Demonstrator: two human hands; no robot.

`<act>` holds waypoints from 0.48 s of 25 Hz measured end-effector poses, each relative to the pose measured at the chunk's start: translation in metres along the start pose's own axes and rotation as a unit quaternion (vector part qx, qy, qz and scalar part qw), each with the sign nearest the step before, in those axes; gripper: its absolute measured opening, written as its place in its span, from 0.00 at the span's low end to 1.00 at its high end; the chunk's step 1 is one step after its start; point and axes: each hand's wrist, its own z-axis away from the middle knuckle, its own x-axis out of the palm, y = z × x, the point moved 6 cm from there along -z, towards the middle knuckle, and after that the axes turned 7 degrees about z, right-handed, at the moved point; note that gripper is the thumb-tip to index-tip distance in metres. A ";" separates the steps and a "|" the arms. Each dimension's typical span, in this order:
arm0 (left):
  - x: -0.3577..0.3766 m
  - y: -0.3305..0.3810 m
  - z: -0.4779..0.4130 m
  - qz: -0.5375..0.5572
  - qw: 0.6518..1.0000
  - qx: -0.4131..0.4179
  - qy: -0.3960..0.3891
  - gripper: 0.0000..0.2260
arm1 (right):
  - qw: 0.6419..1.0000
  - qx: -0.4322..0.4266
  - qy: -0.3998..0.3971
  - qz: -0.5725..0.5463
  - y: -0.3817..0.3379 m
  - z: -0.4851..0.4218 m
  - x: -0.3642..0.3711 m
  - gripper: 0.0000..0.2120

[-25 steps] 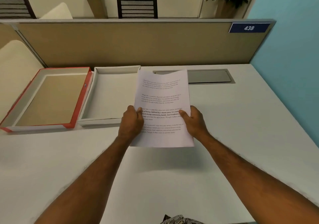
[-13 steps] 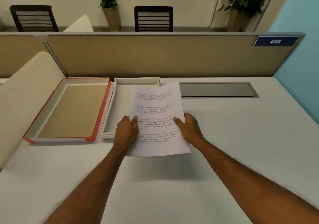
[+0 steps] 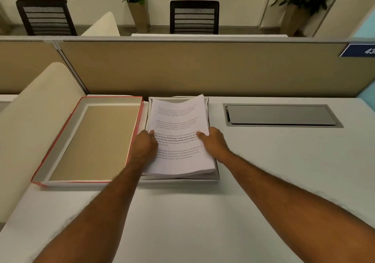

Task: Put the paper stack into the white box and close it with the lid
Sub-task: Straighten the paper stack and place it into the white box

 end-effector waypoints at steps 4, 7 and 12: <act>0.011 -0.013 -0.024 -0.014 1.000 -0.005 -0.013 0.19 | 1.000 0.022 -0.011 0.014 0.003 -0.022 0.017 0.19; 0.018 -0.017 -0.034 -0.028 0.999 -0.005 -0.026 0.19 | 0.999 0.032 -0.010 0.024 0.008 -0.031 0.024 0.18; 0.029 -0.019 -0.034 -0.072 0.997 -0.009 -0.032 0.19 | 0.997 0.042 -0.008 0.066 0.016 -0.038 0.031 0.18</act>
